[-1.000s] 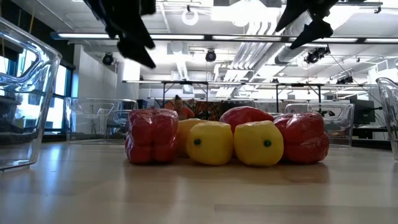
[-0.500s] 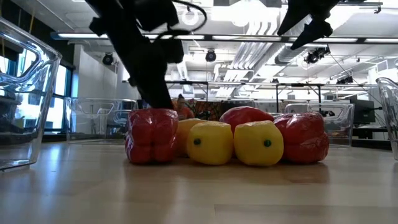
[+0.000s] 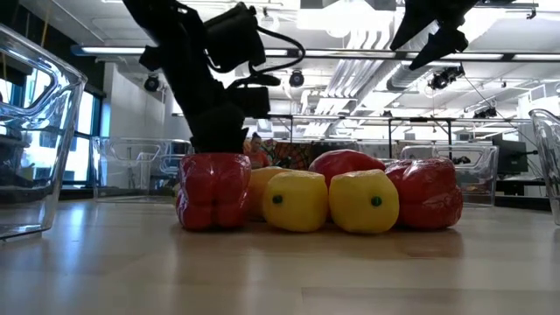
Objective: Sort produce into baskets
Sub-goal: Put the orange pumpkin into the top right transparent bin
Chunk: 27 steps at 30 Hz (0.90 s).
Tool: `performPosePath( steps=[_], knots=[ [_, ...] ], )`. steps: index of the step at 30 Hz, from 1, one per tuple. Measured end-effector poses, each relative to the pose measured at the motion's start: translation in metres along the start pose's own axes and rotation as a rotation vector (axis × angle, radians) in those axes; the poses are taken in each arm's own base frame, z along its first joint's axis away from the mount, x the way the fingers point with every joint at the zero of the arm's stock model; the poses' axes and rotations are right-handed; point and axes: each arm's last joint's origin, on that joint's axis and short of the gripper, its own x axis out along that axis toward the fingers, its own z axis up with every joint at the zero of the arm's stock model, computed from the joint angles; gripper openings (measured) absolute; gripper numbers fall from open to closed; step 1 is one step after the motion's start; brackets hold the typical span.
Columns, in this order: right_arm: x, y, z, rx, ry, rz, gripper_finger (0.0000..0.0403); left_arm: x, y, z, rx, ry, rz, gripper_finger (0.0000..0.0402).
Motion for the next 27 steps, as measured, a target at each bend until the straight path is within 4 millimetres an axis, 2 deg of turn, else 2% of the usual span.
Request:
performPosePath(
  steps=[6, 9, 12, 14, 17, 20, 22, 23, 25, 27],
  knots=[
    [0.0, 0.0, 0.0, 0.001, 0.0, 0.0, 0.0385, 0.0, -0.001, -0.002, -0.035, 0.028, -0.043, 0.0389],
    [0.0, 0.0, 0.0, 0.001, 0.0, 0.0, 0.0385, -0.002, 0.0, -0.002, -0.058, 0.04, -0.044, 0.0363],
    [0.0, 0.0, 0.0, 0.001, -0.001, 0.0, 0.0385, -0.016, 0.005, 0.002, -0.068, 0.071, -0.034, 0.033],
    [0.0, 0.0, 0.0, 0.002, -0.003, 0.002, 0.0385, -0.038, 0.012, 0.02, -0.079, -0.009, -0.016, 0.0319],
    [-0.001, 0.001, 0.002, 0.009, -0.028, 0.013, 0.0385, -0.087, 0.027, 0.047, -0.083, -0.212, 0.074, 0.0319],
    [-0.007, 0.001, 0.008, 0.025, -0.108, 0.044, 0.0385, -0.12, 0.043, 0.068, -0.089, -0.421, 0.156, 0.0319],
    [-0.014, 0.001, 0.015, 0.038, -0.204, 0.058, 0.0385, -0.135, 0.055, 0.085, -0.127, -0.563, 0.165, 0.0318],
    [-0.019, 0.0, 0.018, 0.047, -0.257, 0.063, 0.0385, -0.138, 0.062, 0.092, -0.146, -0.612, 0.166, 0.0318],
    [-0.028, 0.0, 0.025, 0.064, -0.362, 0.074, 0.0385, -0.132, 0.074, 0.106, -0.176, -0.674, 0.169, 0.0318],
    [-0.037, -0.002, 0.03, 0.081, -0.452, 0.074, 0.0385, -0.112, 0.081, 0.117, -0.188, -0.703, 0.163, 0.0318]
  ],
)
